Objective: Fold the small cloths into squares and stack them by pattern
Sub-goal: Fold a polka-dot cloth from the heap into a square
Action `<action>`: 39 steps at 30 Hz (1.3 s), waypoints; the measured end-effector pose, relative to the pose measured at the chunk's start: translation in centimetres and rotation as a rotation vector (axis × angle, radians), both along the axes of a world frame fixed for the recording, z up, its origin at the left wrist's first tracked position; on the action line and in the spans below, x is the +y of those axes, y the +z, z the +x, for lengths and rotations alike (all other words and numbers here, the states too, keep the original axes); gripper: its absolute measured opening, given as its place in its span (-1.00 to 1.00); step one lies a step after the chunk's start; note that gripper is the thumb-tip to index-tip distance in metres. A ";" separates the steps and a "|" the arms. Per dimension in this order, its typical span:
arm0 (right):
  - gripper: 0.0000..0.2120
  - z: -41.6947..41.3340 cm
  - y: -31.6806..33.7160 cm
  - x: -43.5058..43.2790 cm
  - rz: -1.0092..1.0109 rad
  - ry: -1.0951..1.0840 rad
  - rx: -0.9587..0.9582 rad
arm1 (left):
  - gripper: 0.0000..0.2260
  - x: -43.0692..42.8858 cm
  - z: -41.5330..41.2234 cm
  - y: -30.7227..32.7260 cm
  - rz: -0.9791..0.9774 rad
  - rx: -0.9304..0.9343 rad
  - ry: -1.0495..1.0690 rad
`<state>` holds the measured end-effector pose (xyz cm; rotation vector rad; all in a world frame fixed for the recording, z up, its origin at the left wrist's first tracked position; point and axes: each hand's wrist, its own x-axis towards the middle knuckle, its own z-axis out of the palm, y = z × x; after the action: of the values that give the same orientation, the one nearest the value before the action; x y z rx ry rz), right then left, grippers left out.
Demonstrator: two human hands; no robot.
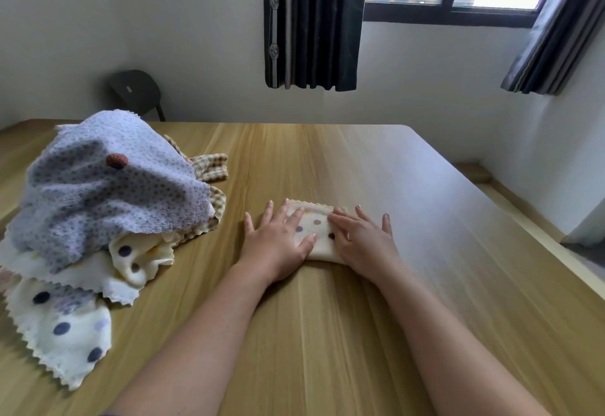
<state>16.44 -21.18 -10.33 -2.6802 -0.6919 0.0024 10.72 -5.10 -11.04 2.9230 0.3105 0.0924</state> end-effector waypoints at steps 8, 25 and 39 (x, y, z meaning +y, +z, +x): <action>-0.74 -0.8 0.1 0.4 0.168 0.035 -0.316 | -0.52 0.5 -0.6 0.6 -0.113 -0.309 -0.057; -0.61 -0.6 -0.8 0.8 0.006 0.092 -0.048 | -0.48 0.5 -0.3 0.1 -0.013 0.039 0.097; -0.62 21.1 0.4 -1.0 -0.053 -0.141 0.000 | -0.46 2.7 11.6 1.0 -0.036 0.091 -0.006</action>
<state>37.55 -22.19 -9.94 -2.7741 -0.5078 -0.0163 22.36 -2.37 -10.05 2.8973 0.3146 -0.0474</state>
